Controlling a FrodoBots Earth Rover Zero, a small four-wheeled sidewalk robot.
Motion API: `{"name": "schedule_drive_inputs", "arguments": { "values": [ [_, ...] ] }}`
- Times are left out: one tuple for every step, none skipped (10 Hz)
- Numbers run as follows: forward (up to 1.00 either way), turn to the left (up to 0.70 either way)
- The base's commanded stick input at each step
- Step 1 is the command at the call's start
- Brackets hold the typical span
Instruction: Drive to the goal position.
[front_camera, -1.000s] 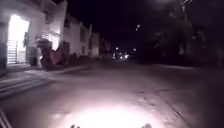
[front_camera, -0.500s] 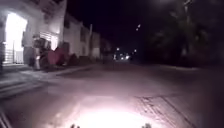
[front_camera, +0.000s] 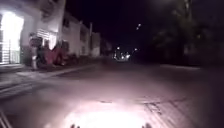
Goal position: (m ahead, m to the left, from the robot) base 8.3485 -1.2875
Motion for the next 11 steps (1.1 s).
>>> {"name": "schedule_drive_inputs", "arguments": {
  "values": [
    [0.50,0.00],
    [0.50,0.00],
    [0.50,0.00],
    [0.50,0.00],
    [0.50,0.00],
    [0.50,0.00],
    [0.50,0.00],
    [0.50,0.00],
    [0.50,0.00],
    [0.50,0.00],
    [0.50,0.00]
  ]
}}
